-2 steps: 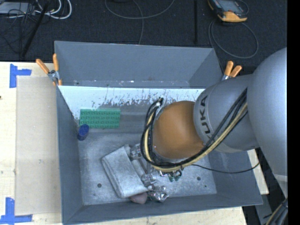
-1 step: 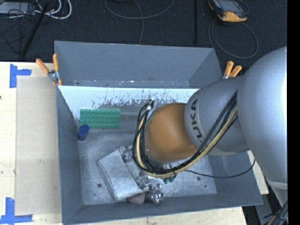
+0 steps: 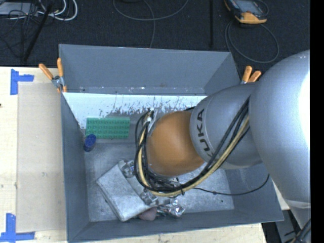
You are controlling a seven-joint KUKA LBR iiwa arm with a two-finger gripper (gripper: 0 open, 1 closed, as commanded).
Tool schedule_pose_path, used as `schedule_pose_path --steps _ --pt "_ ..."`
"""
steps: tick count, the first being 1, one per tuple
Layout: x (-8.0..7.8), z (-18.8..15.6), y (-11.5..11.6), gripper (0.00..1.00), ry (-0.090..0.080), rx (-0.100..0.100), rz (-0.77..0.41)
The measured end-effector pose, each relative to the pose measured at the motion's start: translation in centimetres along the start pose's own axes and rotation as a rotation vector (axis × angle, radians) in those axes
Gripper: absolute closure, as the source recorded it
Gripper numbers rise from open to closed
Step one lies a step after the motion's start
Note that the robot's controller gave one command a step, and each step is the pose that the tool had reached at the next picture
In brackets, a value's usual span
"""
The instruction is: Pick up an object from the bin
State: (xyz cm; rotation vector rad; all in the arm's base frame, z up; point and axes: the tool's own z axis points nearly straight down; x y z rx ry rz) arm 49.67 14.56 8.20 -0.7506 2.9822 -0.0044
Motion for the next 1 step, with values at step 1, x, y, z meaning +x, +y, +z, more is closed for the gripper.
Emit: schedule_pose_path --steps 1 --pt "-0.49 0.68 -5.96 0.0 0.039 -0.026 -0.365"
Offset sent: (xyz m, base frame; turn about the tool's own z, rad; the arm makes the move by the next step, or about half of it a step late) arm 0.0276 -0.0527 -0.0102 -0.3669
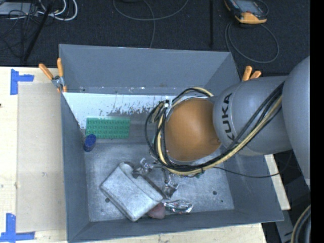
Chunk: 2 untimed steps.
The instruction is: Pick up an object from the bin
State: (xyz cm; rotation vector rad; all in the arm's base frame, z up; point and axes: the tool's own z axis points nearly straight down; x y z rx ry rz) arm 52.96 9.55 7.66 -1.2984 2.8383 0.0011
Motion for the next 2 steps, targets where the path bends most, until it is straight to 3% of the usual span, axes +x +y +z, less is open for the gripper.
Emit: schedule_pose_path --steps 1,2 --pt "-0.4 -6.9 5.7 0.0 0.017 -0.006 0.26" --pt "-0.2 -2.4 5.7 0.0 -0.006 0.005 0.235"
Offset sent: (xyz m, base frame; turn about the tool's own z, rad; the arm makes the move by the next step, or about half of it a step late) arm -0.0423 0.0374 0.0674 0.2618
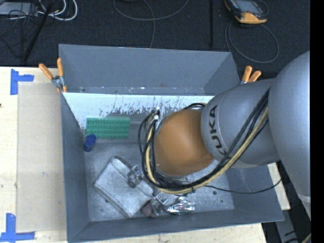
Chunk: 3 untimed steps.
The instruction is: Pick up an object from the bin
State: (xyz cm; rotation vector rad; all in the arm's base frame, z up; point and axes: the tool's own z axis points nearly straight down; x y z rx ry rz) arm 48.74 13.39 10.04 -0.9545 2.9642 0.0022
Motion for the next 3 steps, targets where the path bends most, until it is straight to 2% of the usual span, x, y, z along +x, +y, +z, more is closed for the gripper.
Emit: schedule_pose_path --steps 1,2,3 --pt "2.5 2.7 -4.1 0.0 0.016 -0.004 -0.076" --pt "2.5 2.5 -4.0 1.0 0.015 -0.005 -0.073" --pt "1.4 0.9 -2.4 1.0 0.018 -0.009 -0.526"
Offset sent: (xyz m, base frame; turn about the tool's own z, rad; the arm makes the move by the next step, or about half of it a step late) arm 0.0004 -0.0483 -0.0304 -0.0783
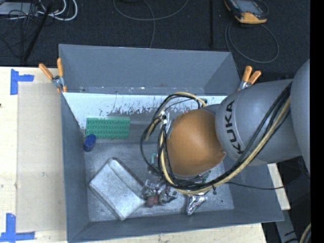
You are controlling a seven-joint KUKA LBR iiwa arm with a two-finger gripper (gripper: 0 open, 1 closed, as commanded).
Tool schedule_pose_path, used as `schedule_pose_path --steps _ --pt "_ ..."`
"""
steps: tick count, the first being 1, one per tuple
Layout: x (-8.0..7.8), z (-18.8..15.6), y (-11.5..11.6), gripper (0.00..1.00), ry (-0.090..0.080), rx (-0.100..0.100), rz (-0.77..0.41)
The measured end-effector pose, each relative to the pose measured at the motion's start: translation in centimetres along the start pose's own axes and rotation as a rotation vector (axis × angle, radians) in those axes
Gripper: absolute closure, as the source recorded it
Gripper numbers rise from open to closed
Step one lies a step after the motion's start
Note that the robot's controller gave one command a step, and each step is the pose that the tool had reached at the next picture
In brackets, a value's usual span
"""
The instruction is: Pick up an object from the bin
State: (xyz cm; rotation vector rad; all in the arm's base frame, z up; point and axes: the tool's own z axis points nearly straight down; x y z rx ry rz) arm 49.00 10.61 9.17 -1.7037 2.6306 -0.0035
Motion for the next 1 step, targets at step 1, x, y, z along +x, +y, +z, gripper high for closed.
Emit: schedule_pose_path --steps 1 --pt "-0.21 -13.72 -0.23 1.0 0.0 0.0 -0.011"
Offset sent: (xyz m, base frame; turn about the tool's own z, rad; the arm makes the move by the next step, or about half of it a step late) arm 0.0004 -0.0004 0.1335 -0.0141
